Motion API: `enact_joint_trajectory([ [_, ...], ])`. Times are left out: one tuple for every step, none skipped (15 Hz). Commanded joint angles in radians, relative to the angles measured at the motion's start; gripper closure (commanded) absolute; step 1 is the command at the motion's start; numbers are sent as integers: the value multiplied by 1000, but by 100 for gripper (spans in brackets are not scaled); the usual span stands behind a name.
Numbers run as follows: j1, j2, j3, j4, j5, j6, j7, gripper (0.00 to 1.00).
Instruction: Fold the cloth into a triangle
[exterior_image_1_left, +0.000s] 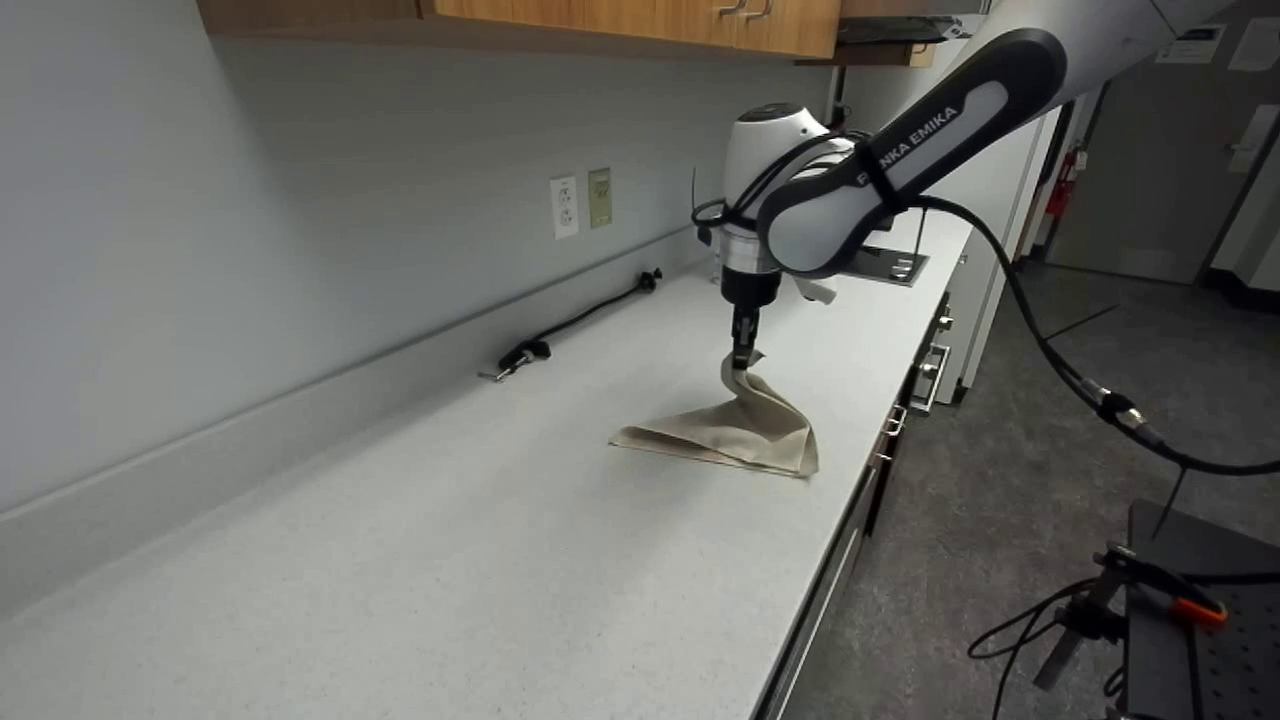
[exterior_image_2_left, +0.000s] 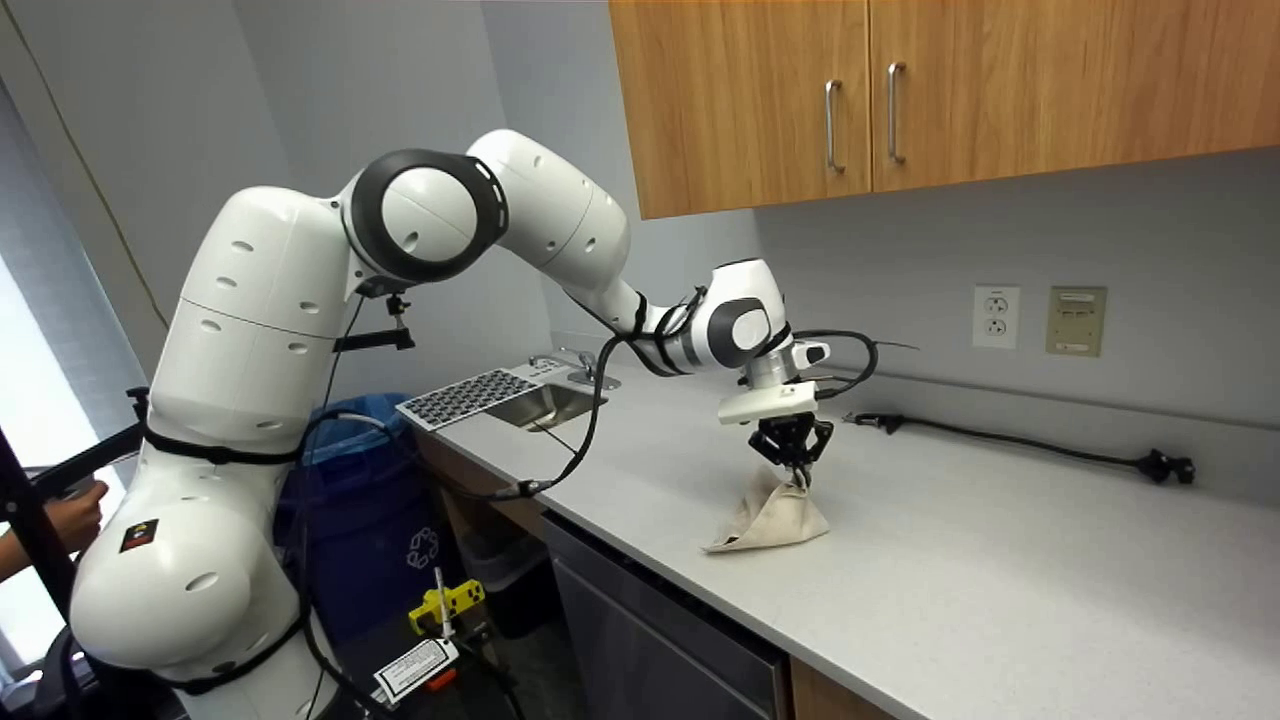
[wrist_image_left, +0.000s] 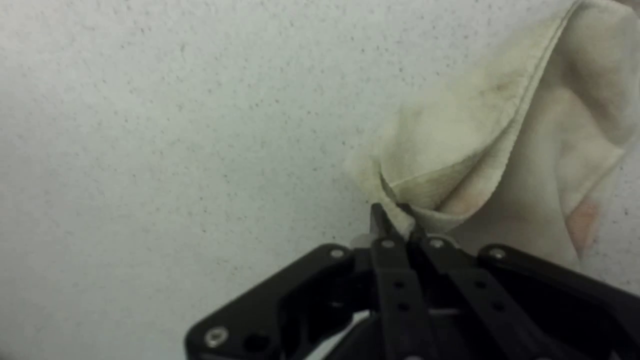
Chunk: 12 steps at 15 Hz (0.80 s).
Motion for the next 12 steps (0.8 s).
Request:
enact_joint_trajectory([
  [29, 81, 22, 131, 3, -79, -34, 99],
  [35, 96, 28, 152, 3, -92, -39, 99],
  [42, 111, 35, 173, 5, -104, -43, 99],
  [47, 125, 42, 193, 8, -116, -48, 99],
  [54, 140, 48, 212, 8, -128, -53, 99],
  [61, 154, 53, 230, 5, -137, -58, 99],
  [67, 166, 57, 246, 4, -146, -63, 99],
  [75, 180, 59, 263, 2, -156, -67, 99],
  [78, 190, 64, 277, 4, -165, -73, 99],
  [85, 202, 65, 291, -1, -170, -80, 99],
  [90, 211, 68, 302, 1, -176, -85, 99],
  [93, 217, 71, 312, 1, -182, -91, 99],
])
